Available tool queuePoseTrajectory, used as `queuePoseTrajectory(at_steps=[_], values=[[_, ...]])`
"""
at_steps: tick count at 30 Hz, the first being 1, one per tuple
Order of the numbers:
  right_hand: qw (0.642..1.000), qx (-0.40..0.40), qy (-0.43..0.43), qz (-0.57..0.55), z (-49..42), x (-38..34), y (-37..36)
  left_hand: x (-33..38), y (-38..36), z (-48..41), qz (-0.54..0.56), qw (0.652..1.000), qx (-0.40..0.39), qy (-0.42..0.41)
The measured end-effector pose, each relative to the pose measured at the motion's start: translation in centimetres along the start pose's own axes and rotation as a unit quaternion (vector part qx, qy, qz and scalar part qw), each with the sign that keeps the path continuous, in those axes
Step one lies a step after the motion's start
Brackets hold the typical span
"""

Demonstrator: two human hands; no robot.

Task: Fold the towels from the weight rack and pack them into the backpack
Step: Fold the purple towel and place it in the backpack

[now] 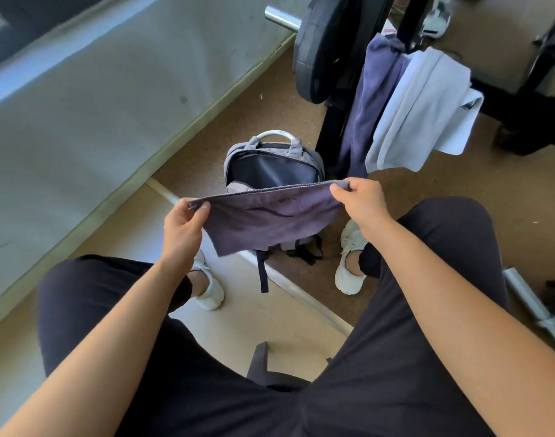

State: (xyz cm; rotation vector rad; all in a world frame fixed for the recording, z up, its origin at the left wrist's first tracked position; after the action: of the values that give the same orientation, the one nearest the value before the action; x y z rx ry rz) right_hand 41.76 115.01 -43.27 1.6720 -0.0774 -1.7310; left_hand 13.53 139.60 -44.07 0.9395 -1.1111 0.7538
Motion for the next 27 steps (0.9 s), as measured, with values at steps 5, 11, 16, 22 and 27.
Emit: queuePoseTrajectory(at_steps=[5, 11, 16, 22, 27], values=[[0.995, -0.067, -0.002, 0.067, 0.2, 1.1, -1.4, 0.6, 0.9, -0.4, -0.08, 0.994, -0.073, -0.02], [0.997, -0.036, 0.016, 0.06, 0.8, 0.4, -1.6, -0.1, 2.8, -0.6, -0.066, 0.998, -0.021, 0.009], [0.995, -0.018, 0.024, 0.092, 1.1, 0.7, -2.5, -1.8, 2.4, 0.6, -0.026, 0.997, 0.016, 0.071], [0.992, -0.072, 0.075, 0.068, 2.2, -1.1, -5.2, -2.0, -1.2, 2.0, -0.037, 0.994, -0.063, 0.084], [0.976, -0.177, 0.128, 0.01, 4.7, -3.5, -8.4, -1.5, -4.9, 4.7, -0.017, 0.98, -0.173, 0.097]])
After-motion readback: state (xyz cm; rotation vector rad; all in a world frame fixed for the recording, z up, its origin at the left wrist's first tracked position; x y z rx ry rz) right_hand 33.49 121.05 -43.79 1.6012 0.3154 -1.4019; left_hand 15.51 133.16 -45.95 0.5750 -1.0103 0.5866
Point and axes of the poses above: each hand's wrist, its own z-axis away from the middle knuckle, its own y-axis out of the back of the hand, x = y × z, the point moved 10 cm from there along -z, towards the middle knuckle, and after that the axes turned 6 degrees about x, right-handed, at the moved point
